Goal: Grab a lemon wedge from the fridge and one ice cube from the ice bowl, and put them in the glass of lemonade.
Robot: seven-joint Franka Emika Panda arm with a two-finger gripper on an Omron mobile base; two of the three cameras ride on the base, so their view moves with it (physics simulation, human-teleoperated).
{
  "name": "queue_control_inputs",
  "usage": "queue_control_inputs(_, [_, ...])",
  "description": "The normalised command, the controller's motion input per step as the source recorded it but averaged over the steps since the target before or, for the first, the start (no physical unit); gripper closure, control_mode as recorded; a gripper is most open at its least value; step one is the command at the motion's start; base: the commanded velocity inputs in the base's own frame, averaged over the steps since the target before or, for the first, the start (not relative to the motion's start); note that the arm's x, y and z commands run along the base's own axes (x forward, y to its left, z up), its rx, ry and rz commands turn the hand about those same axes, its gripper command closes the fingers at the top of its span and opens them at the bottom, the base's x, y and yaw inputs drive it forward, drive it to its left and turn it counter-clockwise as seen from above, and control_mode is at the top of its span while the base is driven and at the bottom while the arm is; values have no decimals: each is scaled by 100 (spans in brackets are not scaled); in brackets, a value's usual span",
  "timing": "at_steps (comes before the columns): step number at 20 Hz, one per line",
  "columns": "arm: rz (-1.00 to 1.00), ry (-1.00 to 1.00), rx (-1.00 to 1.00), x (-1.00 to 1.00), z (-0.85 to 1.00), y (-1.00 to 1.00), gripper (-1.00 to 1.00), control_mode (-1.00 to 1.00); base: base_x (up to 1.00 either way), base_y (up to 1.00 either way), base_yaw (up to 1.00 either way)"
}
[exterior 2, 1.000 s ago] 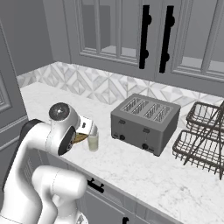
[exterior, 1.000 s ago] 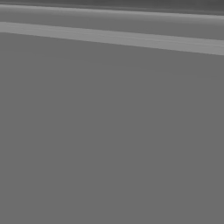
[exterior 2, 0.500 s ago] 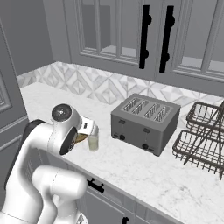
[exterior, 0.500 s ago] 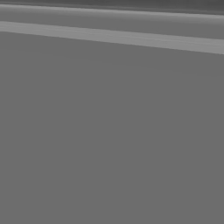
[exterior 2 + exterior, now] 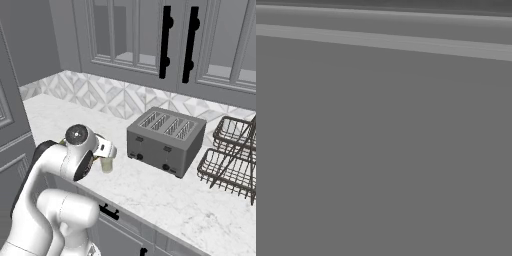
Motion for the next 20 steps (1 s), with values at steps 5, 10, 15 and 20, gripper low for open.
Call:
queue_control_inputs(5, [0,0,0,19,-1,0,100,-100,0,0,0])
queue_control_inputs(10, [0,0,3,7,29,1,100,-100,0,0,0])
queue_control_inputs(15, [0,0,2,22,-1,1,100,-100,0,0,0])
queue_control_inputs(20, [0,-1,10,19,-18,0,100,-100,0,0,0])
